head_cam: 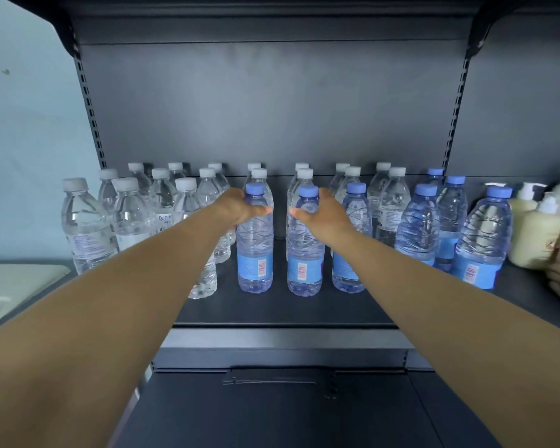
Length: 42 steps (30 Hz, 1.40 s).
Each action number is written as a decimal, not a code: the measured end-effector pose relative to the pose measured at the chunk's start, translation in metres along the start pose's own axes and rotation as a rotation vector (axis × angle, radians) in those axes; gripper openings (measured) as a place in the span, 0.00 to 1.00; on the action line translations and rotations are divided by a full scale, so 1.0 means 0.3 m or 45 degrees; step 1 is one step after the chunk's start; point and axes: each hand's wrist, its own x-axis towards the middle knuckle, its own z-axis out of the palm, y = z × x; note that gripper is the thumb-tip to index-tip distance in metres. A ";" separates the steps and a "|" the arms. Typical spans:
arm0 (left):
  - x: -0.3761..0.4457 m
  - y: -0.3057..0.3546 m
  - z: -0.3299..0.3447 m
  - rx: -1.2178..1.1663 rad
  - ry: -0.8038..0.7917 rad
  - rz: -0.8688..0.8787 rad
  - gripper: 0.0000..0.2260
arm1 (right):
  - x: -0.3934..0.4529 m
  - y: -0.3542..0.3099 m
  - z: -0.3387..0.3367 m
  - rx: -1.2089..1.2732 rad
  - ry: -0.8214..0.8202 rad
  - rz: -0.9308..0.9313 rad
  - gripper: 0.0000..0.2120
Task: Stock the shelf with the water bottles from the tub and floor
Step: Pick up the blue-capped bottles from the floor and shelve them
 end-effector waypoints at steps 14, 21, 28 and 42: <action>-0.333 0.069 0.063 0.876 -0.021 0.089 0.41 | -0.277 0.089 -0.249 -0.623 -0.226 -0.567 0.30; -0.587 0.051 0.166 1.212 -0.078 0.130 0.43 | -0.510 0.145 -0.416 -0.835 -0.238 -0.520 0.35; -0.885 -0.033 0.310 1.296 -0.137 0.181 0.43 | -0.843 0.249 -0.539 -1.084 -0.296 -0.334 0.39; -1.390 -0.372 0.842 1.272 -0.507 0.124 0.42 | -1.498 0.807 -0.678 -1.134 -0.550 0.150 0.38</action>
